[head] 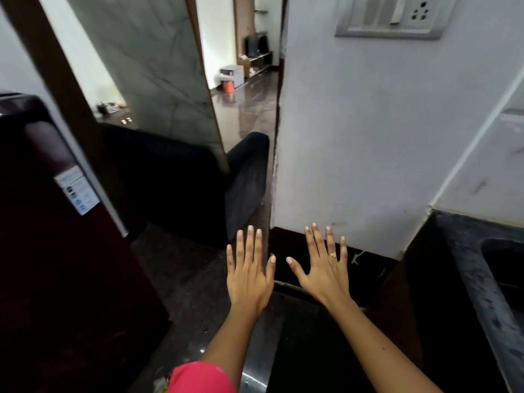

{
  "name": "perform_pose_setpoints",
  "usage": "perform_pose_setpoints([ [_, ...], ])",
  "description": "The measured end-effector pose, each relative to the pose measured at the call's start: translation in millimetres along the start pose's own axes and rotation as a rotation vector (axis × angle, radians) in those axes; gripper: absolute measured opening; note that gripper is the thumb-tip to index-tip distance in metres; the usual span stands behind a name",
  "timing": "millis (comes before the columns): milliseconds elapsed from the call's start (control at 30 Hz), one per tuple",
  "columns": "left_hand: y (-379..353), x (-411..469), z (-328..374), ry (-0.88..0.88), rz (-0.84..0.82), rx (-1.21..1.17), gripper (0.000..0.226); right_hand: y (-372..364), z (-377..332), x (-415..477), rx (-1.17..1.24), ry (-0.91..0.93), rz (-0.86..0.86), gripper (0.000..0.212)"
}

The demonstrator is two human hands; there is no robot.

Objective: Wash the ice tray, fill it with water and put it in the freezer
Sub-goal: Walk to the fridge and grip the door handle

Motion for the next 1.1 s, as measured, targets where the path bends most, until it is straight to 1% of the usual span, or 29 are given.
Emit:
perform_pose_setpoints([
  [167,21.2,-32.2,-40.5,0.164,0.025,0.06,0.062,-6.8,-47.5,-10.6,0.062,0.152,-0.015,0.083],
  [500,68.8,-103.7,-106.4,0.436,0.066,0.172,0.062,-6.9,-153.3,-38.5,0.211,0.447,-0.02,0.085],
  [700,104.3,-143.3,-147.2,0.584,0.138,0.223,0.063,-1.0,-217.7,-60.3,0.274,0.617,-0.021,0.083],
  [933,138.2,-173.7,-203.4,0.709,0.181,0.288,0.063,5.7,-292.3,-78.1,0.303,0.749,-0.01,0.082],
  [1100,166.2,-185.4,-252.4,0.753,0.24,0.327,0.064,7.4,-352.0,-84.9,0.315,0.809,-0.018,0.08],
])
Point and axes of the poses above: each hand's wrist, its own x-axis towards the middle knuckle, its own y-axis out of the back of the hand, z = x × y, the point moved 7 cm from there along x, towards the middle knuckle, and after that the axes turned 4 degrees about z, right-handed, at the moved point
